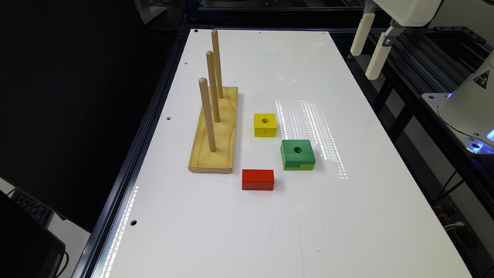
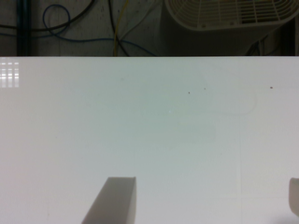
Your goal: Pick up yellow block.
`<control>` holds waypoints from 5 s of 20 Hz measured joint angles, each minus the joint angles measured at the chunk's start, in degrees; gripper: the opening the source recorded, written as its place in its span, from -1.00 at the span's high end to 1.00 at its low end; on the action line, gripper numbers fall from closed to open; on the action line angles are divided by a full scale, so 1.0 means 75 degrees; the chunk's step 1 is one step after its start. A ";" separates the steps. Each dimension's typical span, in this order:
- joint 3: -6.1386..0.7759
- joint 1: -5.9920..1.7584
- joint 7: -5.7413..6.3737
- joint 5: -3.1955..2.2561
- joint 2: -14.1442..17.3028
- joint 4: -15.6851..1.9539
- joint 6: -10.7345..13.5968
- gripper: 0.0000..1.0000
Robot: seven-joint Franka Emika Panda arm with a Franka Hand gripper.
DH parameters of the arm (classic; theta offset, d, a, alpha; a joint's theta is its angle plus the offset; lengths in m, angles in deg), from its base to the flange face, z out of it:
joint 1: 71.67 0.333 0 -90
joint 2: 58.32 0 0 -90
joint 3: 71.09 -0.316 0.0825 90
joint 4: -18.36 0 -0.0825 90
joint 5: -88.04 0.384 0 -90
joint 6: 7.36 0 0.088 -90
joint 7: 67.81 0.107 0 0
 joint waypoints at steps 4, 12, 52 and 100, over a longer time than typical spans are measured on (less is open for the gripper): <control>-0.0010 0.0084 0.0049 0.0007 0.0000 -0.0002 -0.0013 -1.00; -0.0032 0.0275 0.0206 0.0023 0.0000 -0.0023 -0.0020 -1.00; -0.0118 0.0500 0.0439 0.0137 0.0742 -0.0834 -0.0056 -1.00; -0.0106 0.0021 0.0280 0.0079 0.3328 -0.3038 -0.0495 -1.00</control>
